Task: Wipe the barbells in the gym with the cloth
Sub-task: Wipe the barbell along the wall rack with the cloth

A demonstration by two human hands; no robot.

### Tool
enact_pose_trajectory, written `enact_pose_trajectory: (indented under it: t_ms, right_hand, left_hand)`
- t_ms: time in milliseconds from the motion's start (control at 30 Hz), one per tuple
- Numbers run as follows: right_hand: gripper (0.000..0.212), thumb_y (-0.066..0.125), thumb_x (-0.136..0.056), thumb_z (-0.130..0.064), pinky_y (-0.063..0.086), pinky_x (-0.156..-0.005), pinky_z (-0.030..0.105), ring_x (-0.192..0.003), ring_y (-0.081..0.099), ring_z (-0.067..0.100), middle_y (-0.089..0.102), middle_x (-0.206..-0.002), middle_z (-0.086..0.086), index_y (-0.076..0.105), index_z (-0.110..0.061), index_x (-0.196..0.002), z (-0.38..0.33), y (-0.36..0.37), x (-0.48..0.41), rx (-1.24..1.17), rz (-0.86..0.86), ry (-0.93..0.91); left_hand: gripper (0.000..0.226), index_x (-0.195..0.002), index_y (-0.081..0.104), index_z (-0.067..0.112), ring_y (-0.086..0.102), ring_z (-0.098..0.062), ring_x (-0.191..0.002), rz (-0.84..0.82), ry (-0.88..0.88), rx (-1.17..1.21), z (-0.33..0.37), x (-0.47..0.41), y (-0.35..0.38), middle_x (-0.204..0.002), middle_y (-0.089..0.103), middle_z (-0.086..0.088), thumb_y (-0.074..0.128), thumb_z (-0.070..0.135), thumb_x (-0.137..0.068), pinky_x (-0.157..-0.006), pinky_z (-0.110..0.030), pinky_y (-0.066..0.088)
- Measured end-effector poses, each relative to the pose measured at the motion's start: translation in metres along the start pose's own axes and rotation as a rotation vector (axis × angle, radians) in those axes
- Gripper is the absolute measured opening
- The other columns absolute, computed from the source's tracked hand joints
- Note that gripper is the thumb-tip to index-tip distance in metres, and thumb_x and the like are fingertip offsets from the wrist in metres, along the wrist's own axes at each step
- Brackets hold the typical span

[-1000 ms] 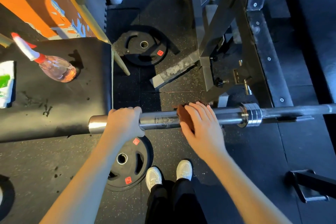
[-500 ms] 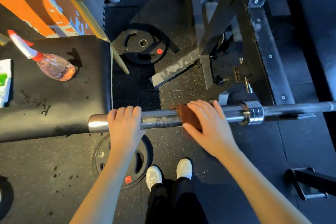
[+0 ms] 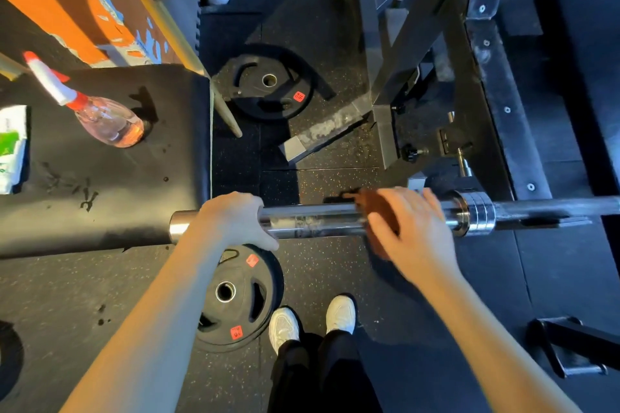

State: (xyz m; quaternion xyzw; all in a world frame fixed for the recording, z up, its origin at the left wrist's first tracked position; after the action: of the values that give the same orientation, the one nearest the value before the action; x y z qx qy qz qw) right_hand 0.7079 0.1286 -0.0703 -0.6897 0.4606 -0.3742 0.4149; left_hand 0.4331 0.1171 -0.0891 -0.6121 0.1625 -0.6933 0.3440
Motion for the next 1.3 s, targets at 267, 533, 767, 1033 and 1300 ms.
enact_pose_trajectory:
  t_ms: [267, 533, 767, 1033, 1300]
  right_hand:
    - [0.048, 0.034, -0.094, -0.047, 0.028, -0.115, 0.046, -0.111, 0.059, 0.024, 0.065, -0.114, 0.004, 0.058, -0.015, -0.122, -0.062, 0.037, -0.008, 0.017, -0.028, -0.009]
    - [0.043, 0.040, -0.097, -0.041, 0.016, -0.120, 0.047, -0.115, 0.058, 0.026, 0.067, -0.114, 0.007, 0.061, -0.011, -0.119, -0.011, 0.009, -0.015, 0.040, 0.036, 0.303]
    - [0.051, 0.037, -0.093, -0.046, 0.025, -0.115, 0.044, -0.126, 0.051, 0.022, 0.061, -0.128, 0.001, 0.055, -0.016, -0.131, -0.037, 0.022, 0.009, -0.029, -0.029, -0.101]
    - [0.043, 0.036, -0.096, -0.042, 0.027, -0.116, 0.046, -0.106, 0.059, 0.021, 0.066, -0.109, 0.002, 0.060, -0.015, -0.119, -0.038, 0.025, -0.019, -0.011, -0.004, 0.195]
    - [0.033, 0.050, -0.096, -0.028, 0.028, -0.112, 0.045, -0.115, 0.058, 0.029, 0.065, -0.118, 0.009, 0.061, -0.009, -0.120, 0.002, -0.008, -0.002, 0.012, 0.015, 0.126]
  left_hand:
    - [0.059, -0.117, 0.054, 0.025, 0.058, -0.017, -0.099, 0.404, -0.014, -0.255, 0.006, 0.014, 0.020, -0.104, 0.062, 0.007, 0.065, 0.065, -0.074, -0.087, -0.031, 0.040]
    - [0.058, -0.089, 0.067, 0.010, 0.060, -0.028, -0.073, 0.755, 0.029, -0.195, 0.003, 0.014, 0.048, -0.077, 0.064, -0.005, 0.090, 0.041, -0.046, -0.076, -0.040, 0.045]
    - [0.060, -0.108, 0.062, 0.015, 0.058, -0.026, -0.092, 0.687, 0.047, -0.183, 0.006, 0.020, 0.041, -0.097, 0.062, -0.001, 0.086, 0.040, -0.060, -0.090, -0.042, 0.042]
    - [0.053, -0.111, 0.056, 0.019, 0.058, -0.021, -0.091, -0.085, 0.041, -0.049, 0.005, -0.008, -0.003, -0.100, 0.059, 0.000, 0.077, 0.040, -0.067, -0.070, -0.033, 0.047]
    - [0.047, -0.114, 0.053, 0.022, 0.057, -0.018, -0.083, 0.301, 0.062, -0.251, 0.005, 0.003, 0.017, -0.093, 0.060, 0.005, 0.067, 0.045, -0.075, -0.071, -0.029, 0.037]
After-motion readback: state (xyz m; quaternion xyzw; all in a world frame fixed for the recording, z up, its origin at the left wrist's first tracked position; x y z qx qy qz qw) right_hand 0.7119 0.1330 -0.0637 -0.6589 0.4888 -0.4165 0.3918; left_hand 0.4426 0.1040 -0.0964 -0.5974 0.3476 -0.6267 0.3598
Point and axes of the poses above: each hand's wrist, its own x-axis away from the middle knuckle, its own y-axis out of the palm, z = x × y, the point moved 2 cm from there along -x, towards the middle knuckle
